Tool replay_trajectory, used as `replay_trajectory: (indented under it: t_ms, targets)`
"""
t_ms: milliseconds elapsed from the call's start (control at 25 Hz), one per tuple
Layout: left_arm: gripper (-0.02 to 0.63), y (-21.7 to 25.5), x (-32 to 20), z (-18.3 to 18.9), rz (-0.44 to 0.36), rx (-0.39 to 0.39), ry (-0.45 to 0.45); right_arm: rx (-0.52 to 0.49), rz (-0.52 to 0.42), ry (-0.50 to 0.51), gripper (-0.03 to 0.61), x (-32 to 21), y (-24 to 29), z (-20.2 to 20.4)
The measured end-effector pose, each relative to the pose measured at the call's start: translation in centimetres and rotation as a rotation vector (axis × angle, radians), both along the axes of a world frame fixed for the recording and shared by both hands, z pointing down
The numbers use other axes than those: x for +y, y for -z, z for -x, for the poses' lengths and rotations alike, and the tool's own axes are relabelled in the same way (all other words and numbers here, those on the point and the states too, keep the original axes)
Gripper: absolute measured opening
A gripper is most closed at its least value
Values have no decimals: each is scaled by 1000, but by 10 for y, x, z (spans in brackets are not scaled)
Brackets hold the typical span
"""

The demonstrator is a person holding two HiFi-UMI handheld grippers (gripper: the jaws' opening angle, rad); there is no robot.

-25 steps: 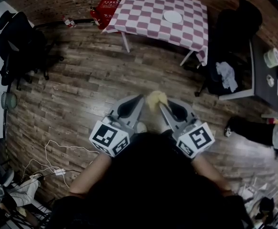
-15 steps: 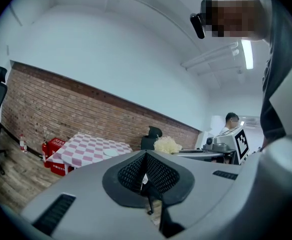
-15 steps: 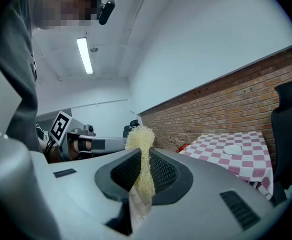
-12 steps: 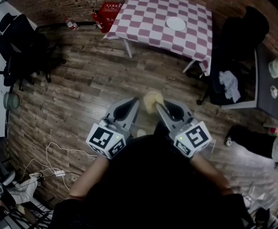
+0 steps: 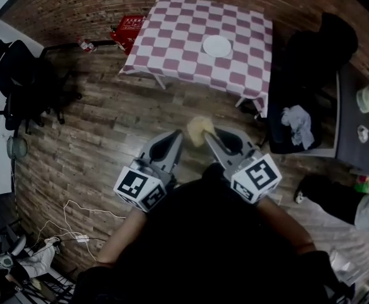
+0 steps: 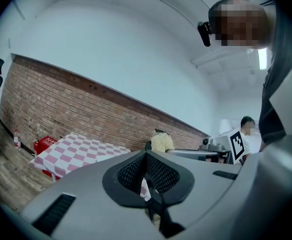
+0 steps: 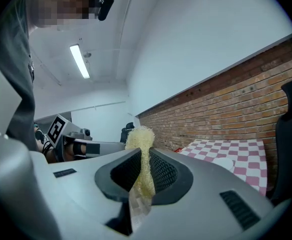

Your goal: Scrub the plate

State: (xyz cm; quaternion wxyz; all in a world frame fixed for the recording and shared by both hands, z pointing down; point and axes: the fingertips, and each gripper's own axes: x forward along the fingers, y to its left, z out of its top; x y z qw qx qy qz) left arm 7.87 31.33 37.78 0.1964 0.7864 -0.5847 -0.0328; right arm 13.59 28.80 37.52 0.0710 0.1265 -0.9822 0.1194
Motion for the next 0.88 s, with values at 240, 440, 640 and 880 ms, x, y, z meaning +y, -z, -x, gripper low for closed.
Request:
replay_trajectory:
  t_ms: [240, 440, 640, 880]
  targets:
    - [8, 5, -79, -41, 1, 8, -27, 0, 4, -22, 48, -75, 3, -42]
    - [8, 8, -126, -71, -8, -20, -79, -15, 12, -69, 48, -120, 1, -73]
    - [8, 6, -158, -89, 1, -19, -113, -21, 7, -105, 48, -149, 1, -92]
    - [8, 4, -191, -94, -5, -14, -177, -6, 2, -180, 48, -177, -1, -102]
